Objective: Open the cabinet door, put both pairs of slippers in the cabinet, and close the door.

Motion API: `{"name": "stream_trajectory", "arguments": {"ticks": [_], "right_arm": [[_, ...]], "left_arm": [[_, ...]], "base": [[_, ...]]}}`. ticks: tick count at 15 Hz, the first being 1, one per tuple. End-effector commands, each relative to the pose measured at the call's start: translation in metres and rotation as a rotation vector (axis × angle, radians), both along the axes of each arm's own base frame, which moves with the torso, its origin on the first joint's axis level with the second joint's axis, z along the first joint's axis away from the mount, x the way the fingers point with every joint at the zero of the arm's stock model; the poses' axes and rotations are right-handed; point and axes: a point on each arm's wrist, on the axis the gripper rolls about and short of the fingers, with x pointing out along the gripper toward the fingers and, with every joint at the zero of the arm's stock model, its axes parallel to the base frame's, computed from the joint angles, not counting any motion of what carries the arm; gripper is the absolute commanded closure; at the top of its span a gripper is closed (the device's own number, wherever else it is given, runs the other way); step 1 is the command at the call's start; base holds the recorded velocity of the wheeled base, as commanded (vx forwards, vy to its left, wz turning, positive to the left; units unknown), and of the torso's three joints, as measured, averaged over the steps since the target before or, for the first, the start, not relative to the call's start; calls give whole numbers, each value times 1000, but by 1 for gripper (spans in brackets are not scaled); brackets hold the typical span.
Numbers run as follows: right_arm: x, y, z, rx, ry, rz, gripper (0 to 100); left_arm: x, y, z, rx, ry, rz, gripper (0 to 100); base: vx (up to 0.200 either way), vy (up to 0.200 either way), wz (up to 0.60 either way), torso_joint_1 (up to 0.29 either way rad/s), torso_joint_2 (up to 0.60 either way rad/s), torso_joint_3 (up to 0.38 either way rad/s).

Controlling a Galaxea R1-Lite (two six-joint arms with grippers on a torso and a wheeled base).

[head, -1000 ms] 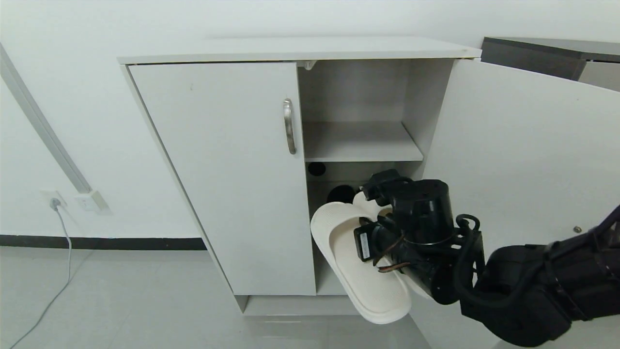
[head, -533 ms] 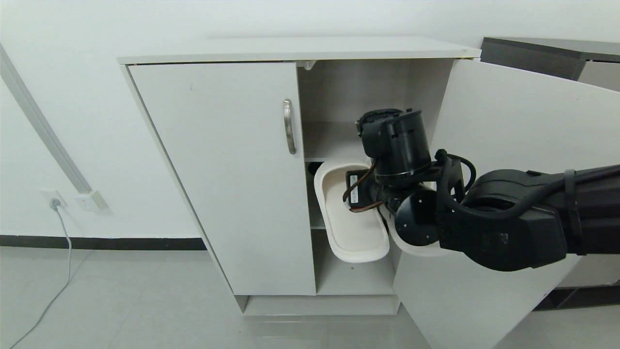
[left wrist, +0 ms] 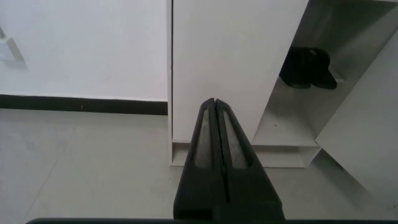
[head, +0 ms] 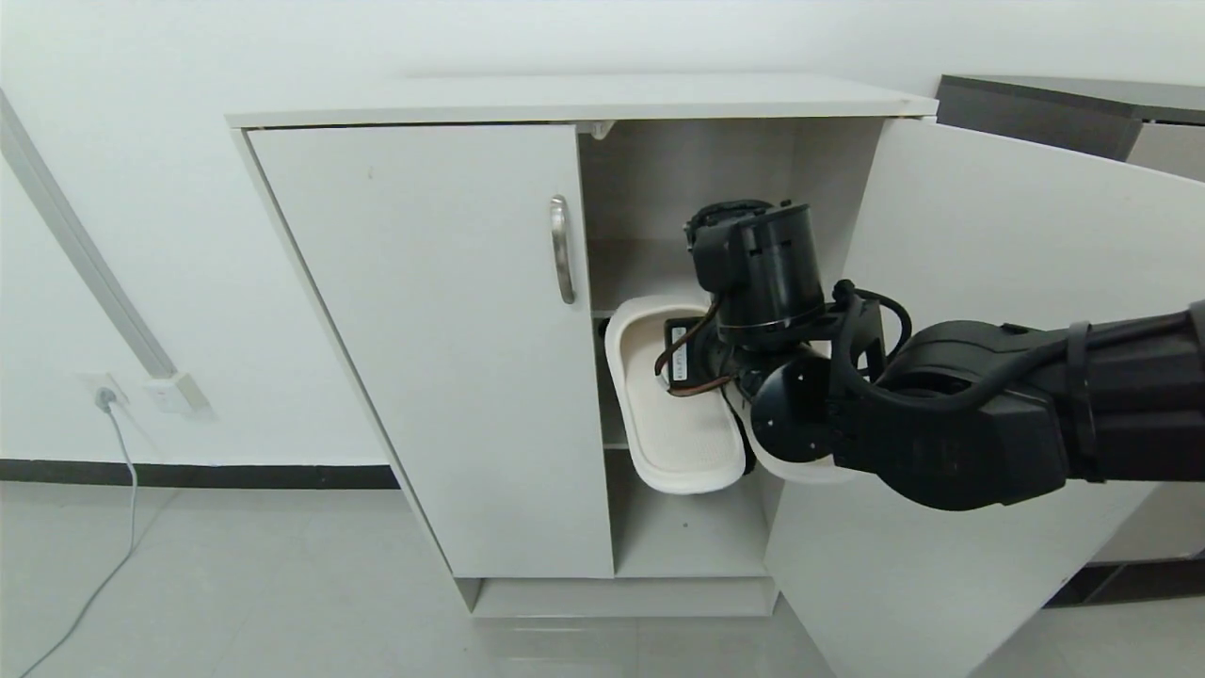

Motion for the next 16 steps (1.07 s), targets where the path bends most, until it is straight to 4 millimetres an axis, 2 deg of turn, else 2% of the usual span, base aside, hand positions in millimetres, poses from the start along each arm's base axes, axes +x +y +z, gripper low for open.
{"name": "stream_trajectory", "arguments": {"ticks": [1, 5, 10, 13, 16], "right_arm": [[2, -2, 1, 3, -2, -8, 100], [4, -1, 2, 3, -7, -9, 100], [7, 2, -5, -9, 4, -9, 100], [30, 5, -14, -6, 1, -42, 100], [48, 5, -13, -1, -15, -61, 100]], "left_arm": [[0, 0, 0, 0, 1, 0, 100], [0, 0, 0, 0, 1, 0, 100], [0, 0, 0, 0, 1, 0, 100], [0, 0, 0, 0, 1, 0, 100], [0, 0, 0, -2, 1, 0, 100]], "base": [[200, 0, 0, -2, 2, 12], [200, 0, 0, 7, 4, 2], [0, 0, 0, 0, 0, 0], [0, 0, 0, 0, 0, 0], [0, 0, 0, 0, 0, 0]]}}
